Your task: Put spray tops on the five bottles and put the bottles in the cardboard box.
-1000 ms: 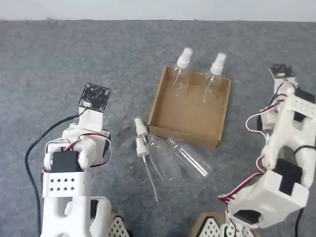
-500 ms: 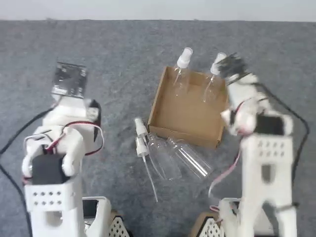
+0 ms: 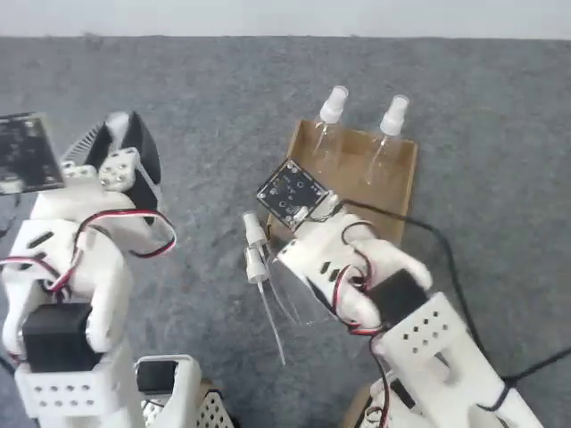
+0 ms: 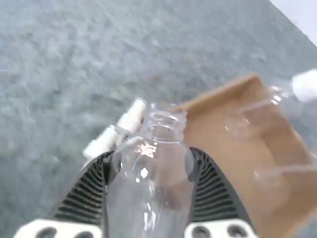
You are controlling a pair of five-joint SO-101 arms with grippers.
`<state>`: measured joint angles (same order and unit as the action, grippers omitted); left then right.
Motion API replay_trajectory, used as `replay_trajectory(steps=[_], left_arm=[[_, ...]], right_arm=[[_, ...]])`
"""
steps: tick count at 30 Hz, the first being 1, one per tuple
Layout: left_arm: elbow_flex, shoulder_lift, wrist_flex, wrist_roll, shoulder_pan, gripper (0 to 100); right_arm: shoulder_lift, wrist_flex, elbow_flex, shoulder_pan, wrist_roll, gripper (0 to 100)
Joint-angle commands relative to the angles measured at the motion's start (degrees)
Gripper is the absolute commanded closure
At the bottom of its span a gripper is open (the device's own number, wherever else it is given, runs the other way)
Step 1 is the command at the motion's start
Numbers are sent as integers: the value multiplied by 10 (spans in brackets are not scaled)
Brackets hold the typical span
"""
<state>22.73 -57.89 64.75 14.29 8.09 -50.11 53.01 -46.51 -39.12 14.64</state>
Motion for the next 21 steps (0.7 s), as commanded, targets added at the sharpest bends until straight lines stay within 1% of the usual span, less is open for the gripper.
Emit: replay_trajectory(steps=[1, 3, 6, 8, 11, 13, 16, 21], left_arm=[[-26, -11, -63, 63, -1, 987], [-26, -11, -77, 74, -1, 987], [-26, -11, -84, 76, -1, 987], [-25, -11, -88, 77, -1, 987], [-25, -11, -98, 104, -2, 987], [-25, -11, -113, 108, -3, 987], [-25, -11, -124, 109, -37, 987], [-26, -11, -124, 109, -114, 987]], right_arm=[[4, -133, -45, -16, -11, 992], [3, -166, -61, -14, -7, 991], [-20, -181, -82, -17, -11, 991], [-48, -206, -103, -37, -12, 992], [-103, -246, -149, -71, -12, 992], [-133, -262, -179, -93, -12, 992], [-166, -267, -202, -113, -12, 992], [-164, -262, -206, -112, -12, 992]])
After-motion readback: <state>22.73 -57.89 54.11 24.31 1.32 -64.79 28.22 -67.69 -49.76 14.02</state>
